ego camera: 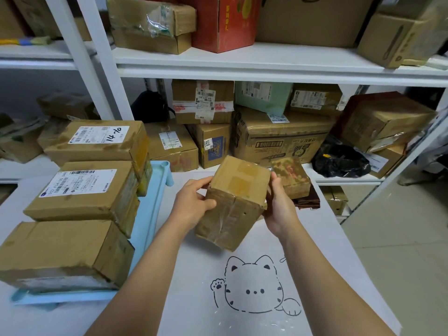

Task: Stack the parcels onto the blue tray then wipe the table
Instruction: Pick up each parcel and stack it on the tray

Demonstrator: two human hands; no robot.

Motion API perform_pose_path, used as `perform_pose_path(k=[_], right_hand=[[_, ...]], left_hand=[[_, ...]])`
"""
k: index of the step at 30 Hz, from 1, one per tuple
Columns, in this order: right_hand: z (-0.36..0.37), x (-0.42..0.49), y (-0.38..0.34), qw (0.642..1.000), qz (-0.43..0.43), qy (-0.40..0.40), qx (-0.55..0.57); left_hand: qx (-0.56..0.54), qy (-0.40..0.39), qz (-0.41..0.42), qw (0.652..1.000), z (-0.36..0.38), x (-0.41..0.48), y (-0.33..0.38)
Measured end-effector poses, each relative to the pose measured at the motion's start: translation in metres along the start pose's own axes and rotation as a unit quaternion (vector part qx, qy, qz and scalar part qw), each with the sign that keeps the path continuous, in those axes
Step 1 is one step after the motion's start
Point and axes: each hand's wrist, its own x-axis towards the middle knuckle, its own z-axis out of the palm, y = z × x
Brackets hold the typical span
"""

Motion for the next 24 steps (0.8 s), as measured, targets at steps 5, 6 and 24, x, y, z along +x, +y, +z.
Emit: perform_pose_path(k=[5,6,24], right_hand=[[-0.001,0.001,-0.004,0.999,0.011,0.012,0.045],[-0.001,-0.001,-0.005,0.999,0.011,0.01,0.05],[0.008,0.013,0.007,0.997,0.035,0.003,0.075]], left_hand=[[-0.07,0.0,-0.028,0.997,-0.002,-0.004,0.001],[-0.097,0.007,-0.041,0.994,-0.003,-0.003,0.002],[-0.161,0.015,0.012,0.987,-0.009,-0.013,-0.011]])
